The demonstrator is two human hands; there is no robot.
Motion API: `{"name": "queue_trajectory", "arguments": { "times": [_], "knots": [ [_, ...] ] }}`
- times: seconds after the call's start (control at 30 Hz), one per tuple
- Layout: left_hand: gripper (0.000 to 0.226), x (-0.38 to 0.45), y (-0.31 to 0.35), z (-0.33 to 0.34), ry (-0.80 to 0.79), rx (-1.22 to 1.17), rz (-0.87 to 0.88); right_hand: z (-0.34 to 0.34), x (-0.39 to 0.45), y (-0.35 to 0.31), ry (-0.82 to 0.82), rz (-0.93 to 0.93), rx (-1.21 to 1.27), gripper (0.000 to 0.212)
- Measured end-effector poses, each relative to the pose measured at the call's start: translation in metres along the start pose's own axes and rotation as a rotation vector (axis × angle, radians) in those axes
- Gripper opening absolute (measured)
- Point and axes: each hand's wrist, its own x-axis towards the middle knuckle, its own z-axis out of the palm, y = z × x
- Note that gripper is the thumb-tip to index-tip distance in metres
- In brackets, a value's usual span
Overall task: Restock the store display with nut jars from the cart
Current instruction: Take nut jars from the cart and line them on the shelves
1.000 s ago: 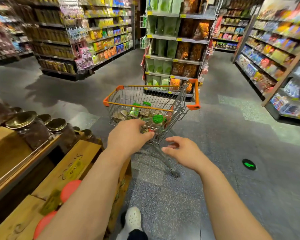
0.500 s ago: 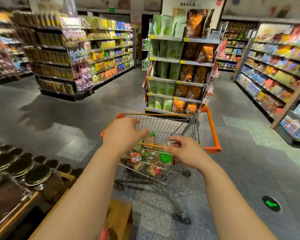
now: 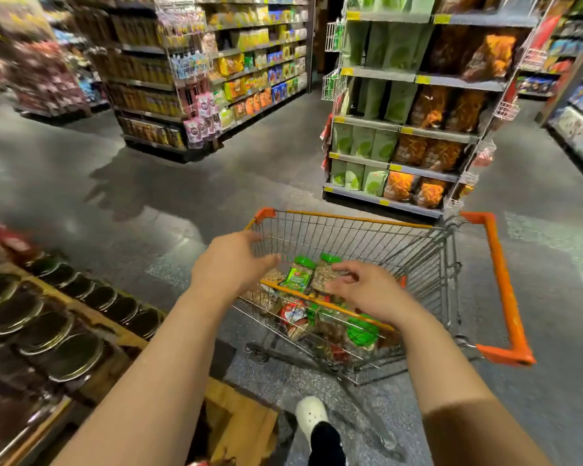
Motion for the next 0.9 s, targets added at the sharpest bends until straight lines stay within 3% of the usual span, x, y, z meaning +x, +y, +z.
{"name": "queue_trajectory", "arguments": {
  "times": [0.2,0.37,0.5,0.7,0.9],
  "knots": [
    [0.069,0.091,-0.008,0.021,0.006,0.048,-0.156,-0.003,0.138,0.013,-0.152,-0.036,0.026,0.05],
    [0.067,0.171,-0.018,0.059,-0.092,0.114,-0.261,0.006,0.241,0.039,-0.249,-0.006,0.049,0.052],
    [0.069,0.222,-0.029,0.095,-0.166,0.154,-0.287,0.019,0.3,0.076,-0.279,0.091,0.09,0.035],
    [0.078,0.289,-0.048,0.171,-0.361,-0.004,-0.398,0.044,0.359,0.14,-0.334,0.346,0.209,0.073],
    [0.081,0.347,-0.058,0.256,-0.499,-0.18,-0.509,0.072,0.393,0.205,-0.369,0.416,0.23,0.088]
  ]
}}
